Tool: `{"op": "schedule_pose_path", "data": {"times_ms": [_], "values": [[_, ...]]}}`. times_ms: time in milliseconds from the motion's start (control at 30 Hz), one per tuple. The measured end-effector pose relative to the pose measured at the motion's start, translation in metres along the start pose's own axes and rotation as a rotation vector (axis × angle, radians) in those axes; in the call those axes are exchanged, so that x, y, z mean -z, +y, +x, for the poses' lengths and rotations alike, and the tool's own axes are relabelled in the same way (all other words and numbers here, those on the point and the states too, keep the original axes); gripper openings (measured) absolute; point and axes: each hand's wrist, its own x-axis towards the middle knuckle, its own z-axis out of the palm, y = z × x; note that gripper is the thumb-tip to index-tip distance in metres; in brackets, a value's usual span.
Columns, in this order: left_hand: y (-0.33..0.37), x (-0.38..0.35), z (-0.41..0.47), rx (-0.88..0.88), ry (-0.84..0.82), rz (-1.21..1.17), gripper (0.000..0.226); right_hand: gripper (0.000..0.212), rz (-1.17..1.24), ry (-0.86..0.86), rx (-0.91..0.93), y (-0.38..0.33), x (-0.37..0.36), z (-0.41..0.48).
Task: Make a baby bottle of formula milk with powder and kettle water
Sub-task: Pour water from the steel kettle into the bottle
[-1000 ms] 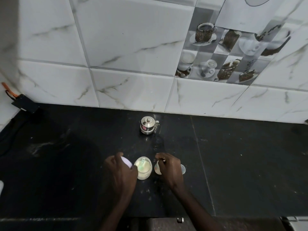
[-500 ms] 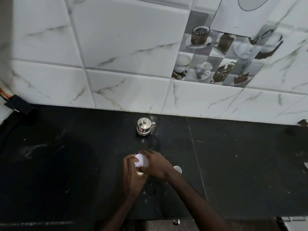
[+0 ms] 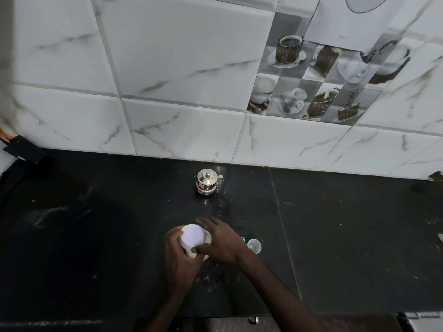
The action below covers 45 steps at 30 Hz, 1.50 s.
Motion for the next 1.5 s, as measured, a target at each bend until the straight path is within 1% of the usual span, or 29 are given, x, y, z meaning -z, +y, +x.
{"op": "schedule_pose_path", "data": {"times_ms": [33, 67, 133, 167, 200, 233, 300, 333, 400, 500, 567, 667, 733, 767, 867, 933, 1000, 1033, 1100, 1133, 1167, 1200, 1233, 1267, 1367, 1400, 1433, 1467, 1500], "values": [[0.006, 0.004, -0.005, -0.069, 0.129, -0.020, 0.066, 0.086, 0.027, 0.020, 0.013, 0.003, 0.004, 0.000], [0.001, 0.016, -0.015, -0.095, 0.155, -0.054, 0.076, 0.085, 0.046, 0.039, 0.019, 0.006, 0.008, 0.002], [0.001, 0.031, -0.015, -0.069, 0.201, -0.024, 0.089, 0.079, 0.053, 0.084, -0.002, 0.016, 0.018, 0.008], [-0.003, 0.033, -0.013, -0.036, 0.182, 0.015, 0.091, 0.075, 0.045, 0.112, -0.019, 0.021, 0.022, 0.012], [-0.002, 0.034, -0.010, 0.022, 0.130, 0.075, 0.091, 0.071, 0.032, 0.137, -0.042, 0.027, 0.026, 0.017], [-0.004, 0.035, -0.009, 0.057, 0.079, 0.178, 0.092, 0.067, 0.014, 0.161, -0.065, 0.032, 0.030, 0.024], [-0.021, 0.032, -0.008, 0.037, -0.041, 0.430, 0.094, 0.061, -0.044, 0.192, -0.105, 0.038, 0.039, 0.039], [-0.030, 0.028, -0.006, 0.039, -0.121, 0.509, 0.093, 0.059, -0.074, 0.197, -0.116, 0.039, 0.044, 0.047], [-0.045, 0.014, -0.003, 0.048, -0.193, 0.595, 0.090, 0.052, -0.125, 0.195, -0.125, 0.040, 0.053, 0.067], [-0.048, 0.003, 0.000, 0.018, -0.242, 0.628, 0.088, 0.045, -0.166, 0.199, -0.152, 0.039, 0.068, 0.100], [-0.047, 0.000, 0.000, -0.018, -0.227, 0.641, 0.091, 0.045, -0.158, 0.210, -0.172, 0.041, 0.076, 0.122], [-0.055, -0.008, 0.002, 0.005, -0.295, 0.604, 0.096, 0.049, -0.157, 0.213, -0.213, 0.060, 0.085, 0.160], [-0.065, -0.015, 0.002, 0.029, -0.270, 0.586, 0.097, 0.052, -0.179, 0.173, -0.210, 0.077, 0.087, 0.183], [-0.070, -0.018, 0.002, 0.049, -0.254, 0.566, 0.099, 0.051, -0.184, 0.143, -0.208, 0.079, 0.089, 0.188], [-0.089, -0.029, 0.000, 0.113, -0.304, 0.528, 0.111, 0.032, -0.177, 0.099, -0.171, 0.083, 0.086, 0.196], [-0.102, -0.033, 0.002, 0.131, -0.329, 0.501, 0.120, 0.027, -0.137, 0.112, -0.153, 0.089, 0.081, 0.202], [-0.111, -0.035, 0.004, 0.135, -0.305, 0.515, 0.124, 0.022, -0.102, 0.139, -0.144, 0.096, 0.078, 0.206], [-0.114, -0.035, 0.004, 0.129, -0.266, 0.540, 0.129, 0.020, -0.096, 0.152, -0.137, 0.100, 0.078, 0.207], [-0.090, -0.022, 0.003, 0.157, -0.316, 0.588, 0.141, 0.020, -0.093, 0.178, -0.115, 0.109, 0.078, 0.208], [-0.073, -0.009, 0.003, 0.169, -0.360, 0.626, 0.141, 0.019, -0.078, 0.193, -0.097, 0.113, 0.080, 0.207], [-0.052, 0.006, 0.003, 0.181, -0.355, 0.655, 0.136, 0.018, -0.058, 0.205, -0.072, 0.117, 0.081, 0.205], [-0.035, 0.013, 0.005, 0.253, -0.292, 0.618, 0.128, 0.017, -0.043, 0.213, -0.044, 0.121, 0.083, 0.203], [-0.021, 0.018, 0.008, 0.306, -0.236, 0.532, 0.119, 0.017, -0.035, 0.216, -0.014, 0.123, 0.085, 0.199], [-0.012, 0.023, 0.011, 0.285, -0.172, 0.430, 0.109, 0.021, -0.026, 0.214, 0.015, 0.126, 0.088, 0.195], [0.005, 0.020, 0.030, 0.025, 0.100, 0.244, 0.069, 0.031, -0.025, 0.199, 0.118, 0.130, 0.101, 0.179], [0.022, 0.018, 0.041, -0.076, 0.147, 0.179, 0.056, 0.031, -0.056, 0.179, 0.163, 0.130, 0.105, 0.173], [0.039, 0.014, 0.054, -0.145, 0.136, 0.100, 0.047, 0.030, -0.090, 0.153, 0.217, 0.131, 0.110, 0.168], [0.056, 0.010, 0.067, -0.183, 0.079, 0.038, 0.042, 0.031, -0.121, 0.123, 0.265, 0.131, 0.114, 0.163], [0.071, 0.004, 0.080, -0.208, -0.008, 0.003, 0.042, 0.032, -0.150, 0.094, 0.306, 0.131, 0.118, 0.157]]}}
